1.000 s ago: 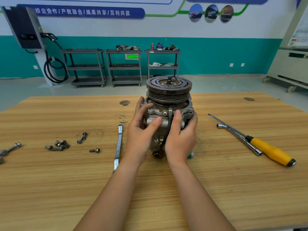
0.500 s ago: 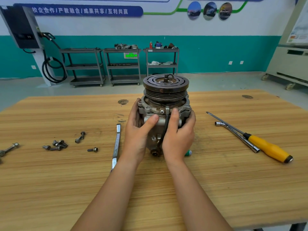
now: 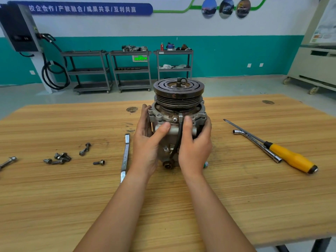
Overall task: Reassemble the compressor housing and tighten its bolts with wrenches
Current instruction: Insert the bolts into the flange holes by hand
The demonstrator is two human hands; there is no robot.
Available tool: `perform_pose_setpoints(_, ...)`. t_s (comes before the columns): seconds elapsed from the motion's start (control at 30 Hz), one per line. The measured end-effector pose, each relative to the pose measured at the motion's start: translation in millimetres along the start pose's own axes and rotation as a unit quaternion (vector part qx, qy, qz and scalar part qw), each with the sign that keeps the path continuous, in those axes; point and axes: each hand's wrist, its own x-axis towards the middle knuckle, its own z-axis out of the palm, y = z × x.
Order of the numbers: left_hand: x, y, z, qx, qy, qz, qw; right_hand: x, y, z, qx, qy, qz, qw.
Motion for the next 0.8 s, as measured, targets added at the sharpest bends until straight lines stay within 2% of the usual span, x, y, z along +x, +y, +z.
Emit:
perform_pose_setpoints(0.37,-3.2,-0.4,2.3,0.013,0.003,0.025,1.000,-0.3,-5.6,1.4,0.001,0.033,0.017,0.999)
perform_pose_setpoints(0.53,-2.1,-2.0,0.1,0.035,-0.002,0.028,0.999,-1.4,-3.9,-0.4,0.006,0.009,0.017,1.000)
perform_pose_setpoints(0.7,-3.9,-3.0,9.2,0.183,0.049,0.067,0.980,1.3,1.5,-5.3,-0.010,-0.042,0.001,0.999)
perform_pose_setpoints(0.77,-2.5,-0.6,12.4,0.280,0.083,0.103,0.951,3.8,3.2,-9.7,-0.008,-0.075,-0.004,0.997)
perform_pose_setpoints(0.8,-1.1,1.4,11.6,0.345,0.098,0.120,0.926,5.8,4.3,-13.1,-0.005,-0.099,-0.003,0.995)
